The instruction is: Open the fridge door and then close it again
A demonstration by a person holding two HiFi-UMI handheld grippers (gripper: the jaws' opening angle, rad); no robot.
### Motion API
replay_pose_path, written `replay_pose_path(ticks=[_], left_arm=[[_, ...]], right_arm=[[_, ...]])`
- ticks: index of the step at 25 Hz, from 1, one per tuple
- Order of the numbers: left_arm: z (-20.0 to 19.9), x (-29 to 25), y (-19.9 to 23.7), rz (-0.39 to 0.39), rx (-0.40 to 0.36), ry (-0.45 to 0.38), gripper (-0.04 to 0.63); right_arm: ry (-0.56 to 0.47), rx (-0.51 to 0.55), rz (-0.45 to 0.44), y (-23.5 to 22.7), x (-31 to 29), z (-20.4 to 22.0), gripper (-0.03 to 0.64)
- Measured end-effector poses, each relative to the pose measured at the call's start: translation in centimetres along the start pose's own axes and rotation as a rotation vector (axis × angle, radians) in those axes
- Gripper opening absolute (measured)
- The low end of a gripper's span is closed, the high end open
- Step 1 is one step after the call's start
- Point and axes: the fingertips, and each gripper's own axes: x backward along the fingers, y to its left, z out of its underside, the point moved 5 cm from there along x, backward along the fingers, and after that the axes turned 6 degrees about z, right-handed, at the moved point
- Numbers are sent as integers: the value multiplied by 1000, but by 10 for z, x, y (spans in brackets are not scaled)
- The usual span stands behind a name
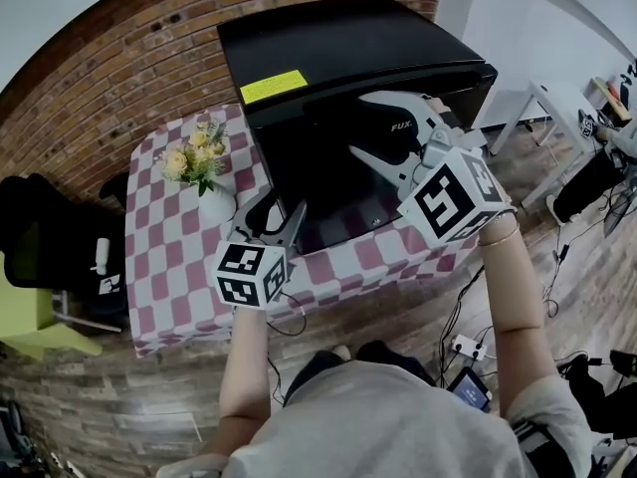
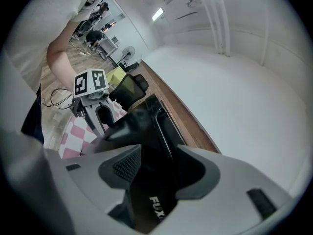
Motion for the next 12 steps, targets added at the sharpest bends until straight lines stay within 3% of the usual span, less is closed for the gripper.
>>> replay_pose_path(ticks=[12], left_arm=[[0,1,0,-15,13,1,201]], right_arm=[[13,6,-1,0,-1,-1,215]])
